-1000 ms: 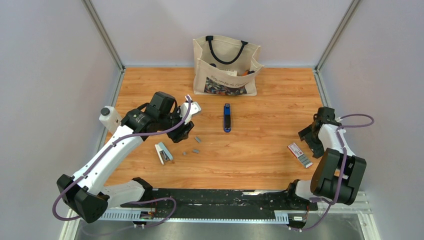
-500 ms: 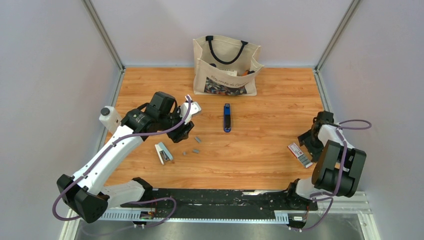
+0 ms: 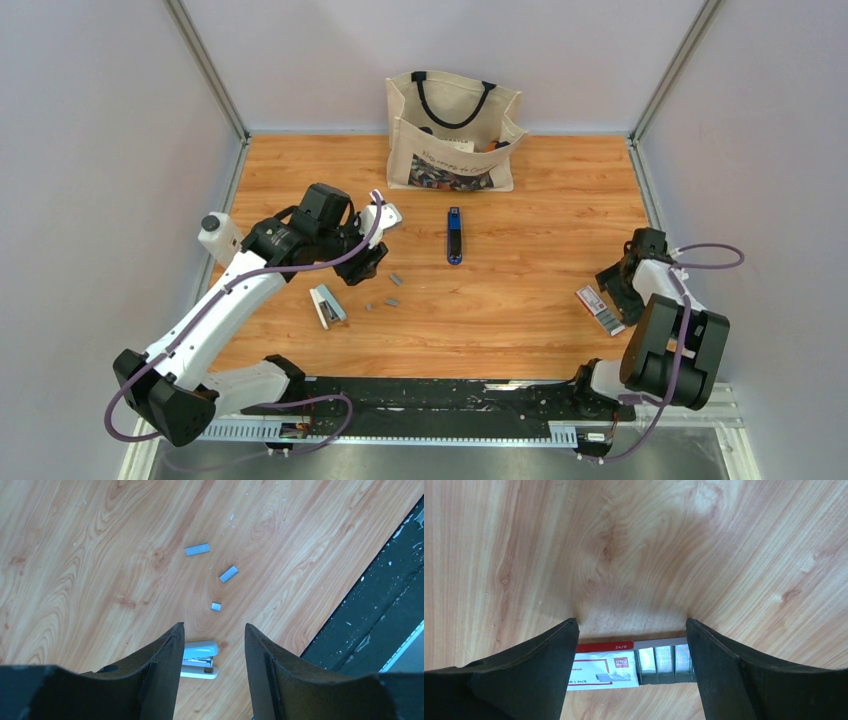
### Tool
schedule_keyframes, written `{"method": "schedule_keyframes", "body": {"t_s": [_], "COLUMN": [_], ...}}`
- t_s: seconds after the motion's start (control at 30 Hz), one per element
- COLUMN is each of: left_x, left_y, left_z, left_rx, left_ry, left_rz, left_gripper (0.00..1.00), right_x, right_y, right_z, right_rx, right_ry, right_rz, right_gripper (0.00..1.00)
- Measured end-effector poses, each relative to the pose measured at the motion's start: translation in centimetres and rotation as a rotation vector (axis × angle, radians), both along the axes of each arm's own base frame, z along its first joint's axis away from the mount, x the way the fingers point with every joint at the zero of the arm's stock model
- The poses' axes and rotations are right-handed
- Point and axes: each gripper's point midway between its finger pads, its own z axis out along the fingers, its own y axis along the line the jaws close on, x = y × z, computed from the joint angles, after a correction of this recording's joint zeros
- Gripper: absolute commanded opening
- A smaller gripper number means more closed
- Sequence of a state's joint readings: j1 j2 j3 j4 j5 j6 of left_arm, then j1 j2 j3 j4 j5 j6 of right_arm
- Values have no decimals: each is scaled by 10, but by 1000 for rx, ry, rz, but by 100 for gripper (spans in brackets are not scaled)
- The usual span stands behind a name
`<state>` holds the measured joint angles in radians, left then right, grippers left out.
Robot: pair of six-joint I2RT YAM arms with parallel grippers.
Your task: Unload the staples from the stapler
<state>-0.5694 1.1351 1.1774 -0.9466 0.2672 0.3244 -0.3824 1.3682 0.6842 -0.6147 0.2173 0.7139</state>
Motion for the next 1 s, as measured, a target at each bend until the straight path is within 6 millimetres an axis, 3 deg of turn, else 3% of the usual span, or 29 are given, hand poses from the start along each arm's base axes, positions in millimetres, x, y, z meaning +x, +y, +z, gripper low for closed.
{"method": "schedule_keyframes", "body": {"t_s": [0.57,0.77,1.0], "left_x": [6,6,6], "left_y": [-4,-4,-5], "left_z": [14,14,14], "left_rx": [-17,-18,-20], "left_ry": [-22,-22,-24], "left_rz": [3,3,4], "left_gripper": [56,56,56], "right_x": [7,18,23], "right_y": [29,61,113], "right_z": [1,4,6], "right_rx": [-20,15,107], "right_ry": [-87,-110,-130], "right_rz": [82,152,232], "right_gripper": [86,86,86]}}
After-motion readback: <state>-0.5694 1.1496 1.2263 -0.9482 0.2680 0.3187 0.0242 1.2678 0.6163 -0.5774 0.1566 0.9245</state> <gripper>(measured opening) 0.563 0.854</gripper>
